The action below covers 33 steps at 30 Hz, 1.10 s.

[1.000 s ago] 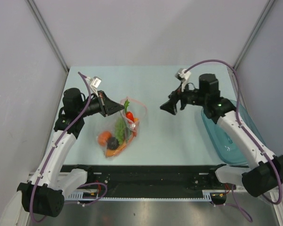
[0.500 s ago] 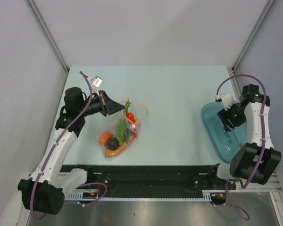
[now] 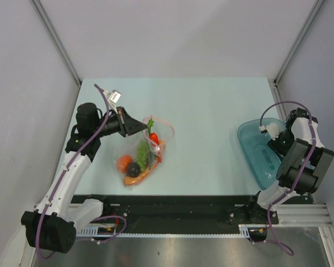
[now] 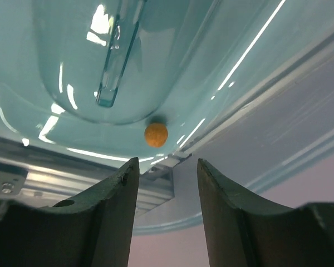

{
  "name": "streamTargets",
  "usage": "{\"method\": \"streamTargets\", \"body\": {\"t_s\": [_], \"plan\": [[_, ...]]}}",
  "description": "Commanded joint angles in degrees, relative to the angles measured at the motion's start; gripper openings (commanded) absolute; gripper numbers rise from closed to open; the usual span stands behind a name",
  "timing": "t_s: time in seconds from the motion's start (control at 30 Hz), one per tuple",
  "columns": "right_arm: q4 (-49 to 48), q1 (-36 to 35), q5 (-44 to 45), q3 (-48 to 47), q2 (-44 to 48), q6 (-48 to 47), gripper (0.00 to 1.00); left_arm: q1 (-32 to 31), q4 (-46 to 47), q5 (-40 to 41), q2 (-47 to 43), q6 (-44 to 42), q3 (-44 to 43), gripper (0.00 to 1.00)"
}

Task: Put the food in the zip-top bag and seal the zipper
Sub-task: Pick up the fake fruit from the bin.

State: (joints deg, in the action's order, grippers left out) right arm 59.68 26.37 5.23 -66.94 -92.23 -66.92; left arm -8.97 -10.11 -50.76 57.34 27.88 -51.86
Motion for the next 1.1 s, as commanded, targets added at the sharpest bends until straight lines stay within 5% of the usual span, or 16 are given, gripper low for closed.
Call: {"method": "streamTargets", "body": {"t_s": [0.0, 0.7, 0.87, 1.07], "plan": [[-6.4, 0.6, 3.5, 2.6, -1.4, -2.5, 0.5, 0.1, 1.2, -0.4, -0.5, -1.7, -1.5, 0.0], [-13.9, 4.7, 6.9, 11.2, -6.1, -5.5, 0.5, 0.1, -0.4, 0.3, 0.8, -2.8, -2.9, 0.01], [-13.5, 4.7, 5.2, 11.5, -5.4, -5.2, 0.43, 0.1, -0.5, 0.2, 1.3, -2.8, -3.0, 0.0], [-11.2, 4.2, 2.6, 11.6, -2.4, -4.9, 0.22, 0.1, -1.1, 0.1, 1.2, -3.4, -3.2, 0.0]]}}
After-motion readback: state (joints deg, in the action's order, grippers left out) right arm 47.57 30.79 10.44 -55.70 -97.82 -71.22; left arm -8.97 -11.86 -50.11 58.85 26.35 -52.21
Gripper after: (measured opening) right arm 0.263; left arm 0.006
